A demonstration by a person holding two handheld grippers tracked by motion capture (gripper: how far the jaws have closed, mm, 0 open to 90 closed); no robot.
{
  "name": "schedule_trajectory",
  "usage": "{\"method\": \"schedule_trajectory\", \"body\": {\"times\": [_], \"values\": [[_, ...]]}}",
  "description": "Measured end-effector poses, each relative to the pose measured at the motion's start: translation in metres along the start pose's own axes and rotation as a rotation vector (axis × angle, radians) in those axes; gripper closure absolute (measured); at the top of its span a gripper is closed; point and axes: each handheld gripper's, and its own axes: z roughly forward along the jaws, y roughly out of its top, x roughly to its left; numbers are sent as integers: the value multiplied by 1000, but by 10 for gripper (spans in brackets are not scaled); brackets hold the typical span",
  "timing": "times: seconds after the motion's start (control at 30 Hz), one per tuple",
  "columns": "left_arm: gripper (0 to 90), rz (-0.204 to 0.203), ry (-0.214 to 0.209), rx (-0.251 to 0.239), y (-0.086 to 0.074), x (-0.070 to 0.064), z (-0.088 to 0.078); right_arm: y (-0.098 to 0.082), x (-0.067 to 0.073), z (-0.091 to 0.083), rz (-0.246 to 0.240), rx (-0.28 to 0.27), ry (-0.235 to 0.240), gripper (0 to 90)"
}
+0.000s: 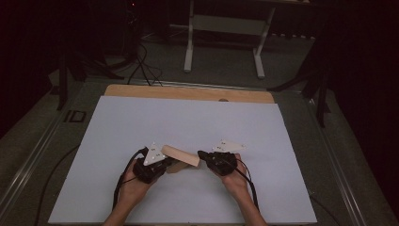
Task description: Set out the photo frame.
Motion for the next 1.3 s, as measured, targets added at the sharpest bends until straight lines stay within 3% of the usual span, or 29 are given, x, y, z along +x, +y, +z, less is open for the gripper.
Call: {"method": "schedule_trajectory", "body": {"times": [0.5,1.3], "values": [[894,29,-38,-17,9,-16,-1,-1,1,-2,-15,6,-7,897],[894,34,-46,13,11,-16,13,1,6,-5,-35,-6,-1,897]]}}
